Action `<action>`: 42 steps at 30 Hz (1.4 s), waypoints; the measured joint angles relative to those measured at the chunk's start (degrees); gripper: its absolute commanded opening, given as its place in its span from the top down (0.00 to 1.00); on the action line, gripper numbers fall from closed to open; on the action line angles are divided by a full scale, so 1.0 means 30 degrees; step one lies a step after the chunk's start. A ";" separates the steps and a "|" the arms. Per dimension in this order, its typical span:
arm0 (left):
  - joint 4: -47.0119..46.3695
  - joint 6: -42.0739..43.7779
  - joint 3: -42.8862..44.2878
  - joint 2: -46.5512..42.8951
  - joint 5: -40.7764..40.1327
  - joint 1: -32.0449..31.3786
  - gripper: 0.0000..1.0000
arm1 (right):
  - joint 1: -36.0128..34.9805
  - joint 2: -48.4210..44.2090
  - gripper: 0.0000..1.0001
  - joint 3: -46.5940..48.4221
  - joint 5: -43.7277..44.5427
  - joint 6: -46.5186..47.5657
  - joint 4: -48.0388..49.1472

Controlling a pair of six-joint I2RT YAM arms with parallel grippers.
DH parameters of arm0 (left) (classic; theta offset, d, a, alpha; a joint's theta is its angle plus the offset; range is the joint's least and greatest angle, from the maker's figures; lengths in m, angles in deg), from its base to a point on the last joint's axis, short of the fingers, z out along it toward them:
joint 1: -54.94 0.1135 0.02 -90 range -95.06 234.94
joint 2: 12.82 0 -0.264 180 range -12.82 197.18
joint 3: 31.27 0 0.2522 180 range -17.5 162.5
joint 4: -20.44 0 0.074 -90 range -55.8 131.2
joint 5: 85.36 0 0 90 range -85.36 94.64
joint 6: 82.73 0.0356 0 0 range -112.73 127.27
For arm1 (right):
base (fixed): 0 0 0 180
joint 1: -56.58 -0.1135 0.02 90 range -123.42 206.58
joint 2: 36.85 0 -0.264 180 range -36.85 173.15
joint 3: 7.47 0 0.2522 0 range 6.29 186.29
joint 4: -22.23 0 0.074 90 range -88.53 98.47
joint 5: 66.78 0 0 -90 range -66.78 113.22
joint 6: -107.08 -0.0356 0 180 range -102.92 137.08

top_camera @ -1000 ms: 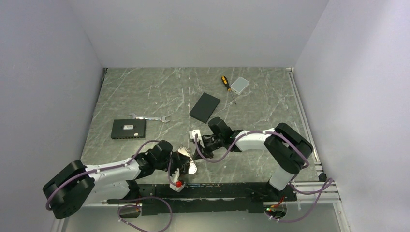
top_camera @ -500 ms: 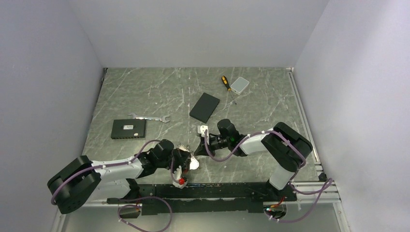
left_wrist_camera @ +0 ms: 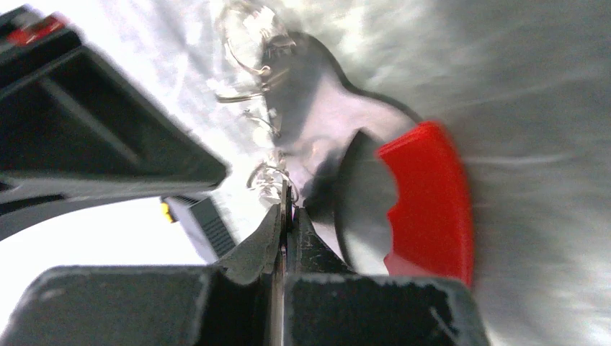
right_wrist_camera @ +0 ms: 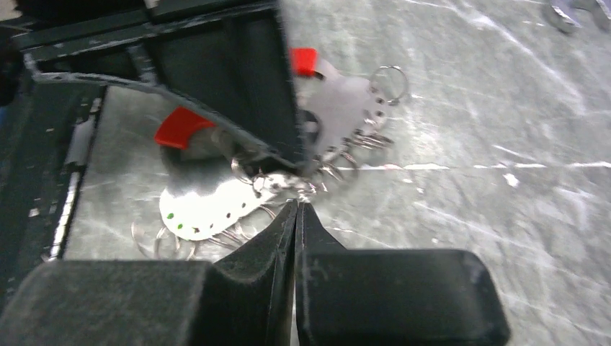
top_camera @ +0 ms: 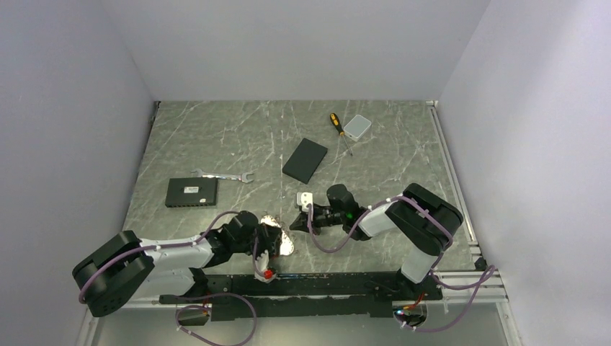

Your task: Remove the keys from the keyring

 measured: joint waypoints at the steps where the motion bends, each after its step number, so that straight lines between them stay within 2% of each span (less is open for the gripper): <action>1: 0.0189 0.0058 -0.0058 0.0000 0.0036 0.0000 1.00 | -0.0044 0.0022 0.93 -0.0022 0.0262 0.0087 0.0044; 6: 0.0277 0.0925 -0.0430 -0.0109 0.0189 -0.0007 1.00 | 0.0153 -0.0015 0.84 0.0240 0.1013 0.0991 -0.0947; 13: 0.0270 0.1501 -0.0474 -0.0073 0.0546 -0.0007 1.00 | 0.0124 -0.0903 0.70 0.2878 0.0670 0.4488 -0.8378; 24: -0.0138 0.2237 -0.0510 0.0291 0.1122 -0.0007 1.00 | -0.1086 -0.1421 0.69 0.7592 -0.0073 0.9136 -1.6917; 33: -0.0124 0.2259 -0.0510 0.0284 0.1275 -0.0007 1.00 | -0.2739 -0.0189 0.69 0.9085 0.0962 1.2131 -1.9919; 42: -0.0066 0.2259 -0.0510 0.0255 0.1370 -0.0007 1.00 | -0.3009 0.0415 0.69 0.9092 0.2477 1.3610 -2.0458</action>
